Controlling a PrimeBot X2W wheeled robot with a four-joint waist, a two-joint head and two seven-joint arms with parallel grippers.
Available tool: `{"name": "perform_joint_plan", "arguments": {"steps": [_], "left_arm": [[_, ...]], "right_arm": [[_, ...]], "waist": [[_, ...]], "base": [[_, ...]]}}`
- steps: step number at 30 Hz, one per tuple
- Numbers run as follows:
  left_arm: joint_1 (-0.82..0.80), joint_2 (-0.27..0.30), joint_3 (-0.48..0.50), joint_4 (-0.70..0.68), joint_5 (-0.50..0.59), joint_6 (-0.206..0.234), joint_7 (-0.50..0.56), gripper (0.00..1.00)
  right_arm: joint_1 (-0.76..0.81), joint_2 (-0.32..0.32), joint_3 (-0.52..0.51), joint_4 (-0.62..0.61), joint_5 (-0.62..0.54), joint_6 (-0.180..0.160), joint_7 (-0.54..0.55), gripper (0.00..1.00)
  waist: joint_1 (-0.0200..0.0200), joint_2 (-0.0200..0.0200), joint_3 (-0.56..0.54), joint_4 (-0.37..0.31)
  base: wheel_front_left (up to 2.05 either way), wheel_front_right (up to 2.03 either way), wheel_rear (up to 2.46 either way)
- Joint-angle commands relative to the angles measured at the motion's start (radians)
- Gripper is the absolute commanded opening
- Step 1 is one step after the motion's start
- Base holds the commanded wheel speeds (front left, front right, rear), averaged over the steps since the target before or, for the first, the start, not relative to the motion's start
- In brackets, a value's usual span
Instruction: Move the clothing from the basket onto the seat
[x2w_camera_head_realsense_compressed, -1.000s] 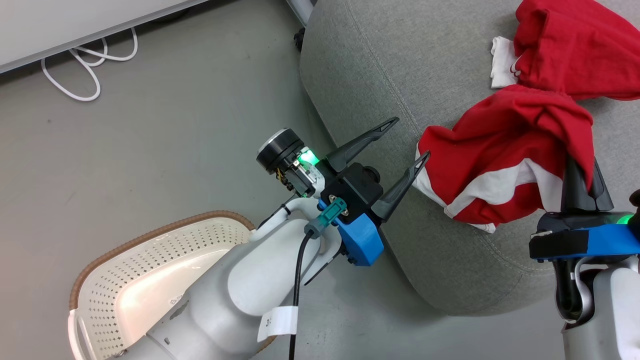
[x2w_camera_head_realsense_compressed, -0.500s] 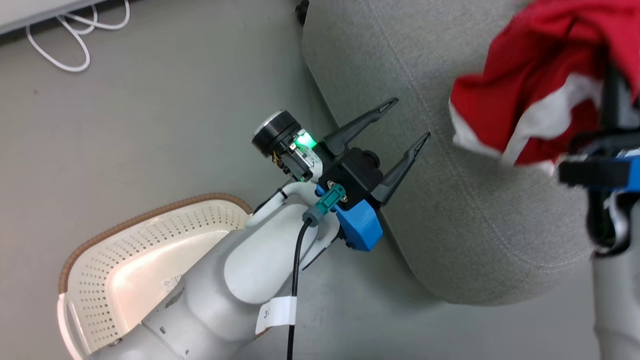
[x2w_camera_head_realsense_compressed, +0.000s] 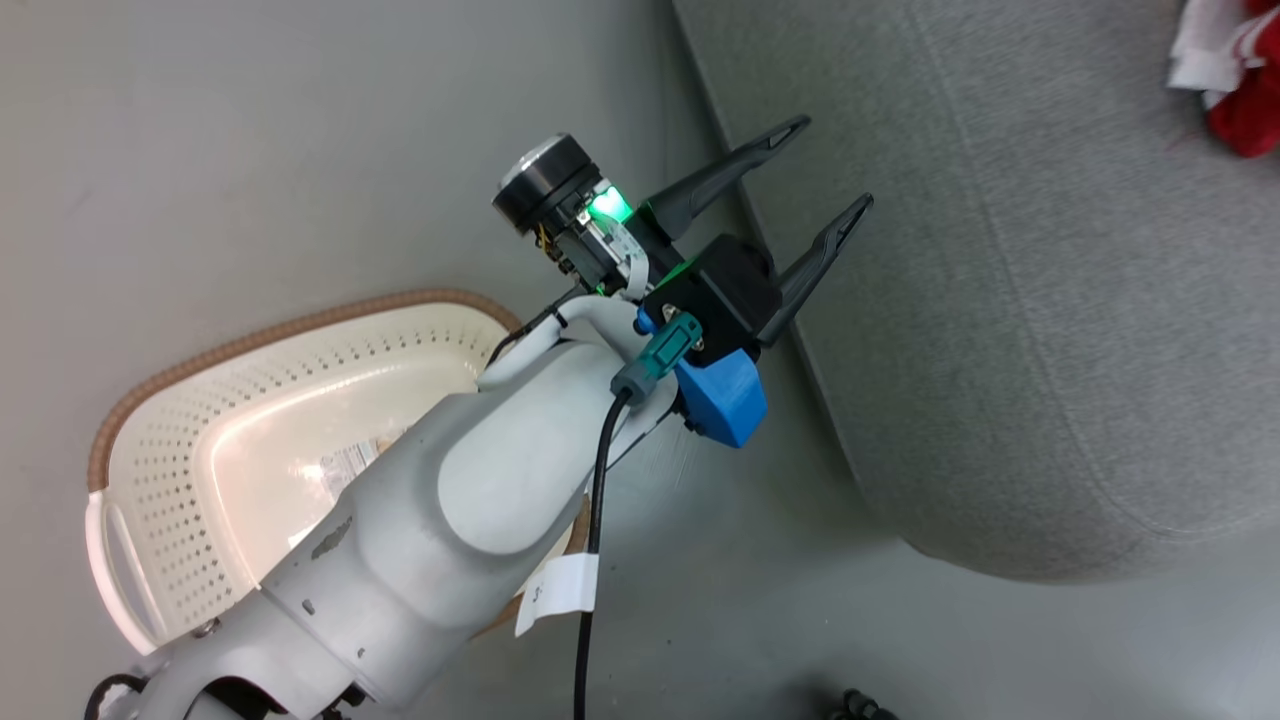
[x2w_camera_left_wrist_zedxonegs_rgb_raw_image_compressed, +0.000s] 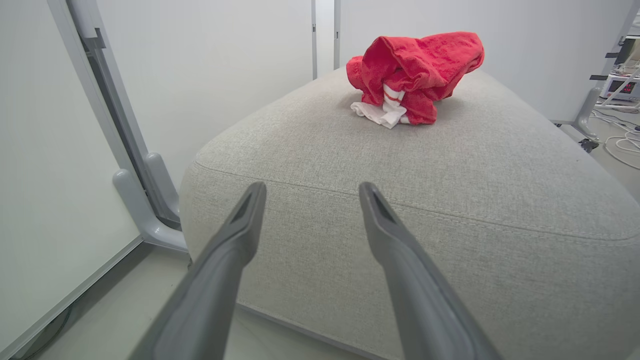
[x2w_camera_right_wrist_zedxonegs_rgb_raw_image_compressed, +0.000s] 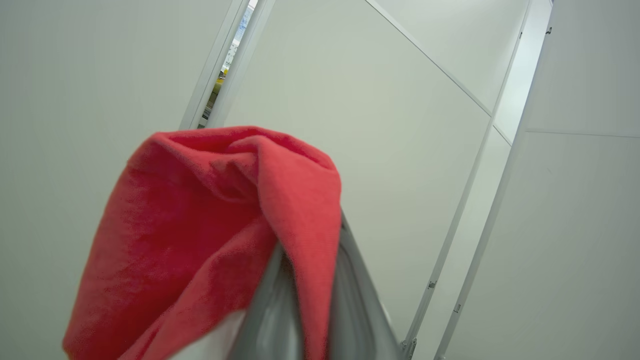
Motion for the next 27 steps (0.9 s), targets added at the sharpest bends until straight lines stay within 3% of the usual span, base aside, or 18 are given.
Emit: {"name": "perform_joint_plan", "arguments": {"steps": [1,6,10,27], "left_arm": [[-0.022,0.007,0.002,-0.002,0.006,-0.002,-0.003,1.0],[-0.051,0.006,-0.005,-0.003,0.017,0.0,-0.003,1.0],[-0.065,0.002,-0.007,-0.007,0.017,0.002,-0.003,1.0],[-0.084,0.024,-0.017,-0.005,0.017,0.005,-0.003,1.0]], "right_arm": [[-0.023,-0.028,-0.023,0.018,0.004,0.0,-0.004,0.0],[-0.042,-0.116,-0.12,0.129,0.021,0.0,-0.004,0.0],[-0.003,-0.133,-0.188,0.22,0.036,0.0,-0.004,0.0],[0.04,-0.016,-0.196,0.498,-0.004,0.0,-0.004,0.0]], "waist": [[-0.0001,0.0,0.042,0.021],[-0.0001,0.0,0.089,0.034],[-0.0001,0.0,0.108,0.043],[-0.0001,0.0,0.158,0.042]], "base": [[0.0,0.0,0.0],[0.0,0.0,0.0],[0.0,0.0,0.0],[0.0,0.0,0.0]]}}
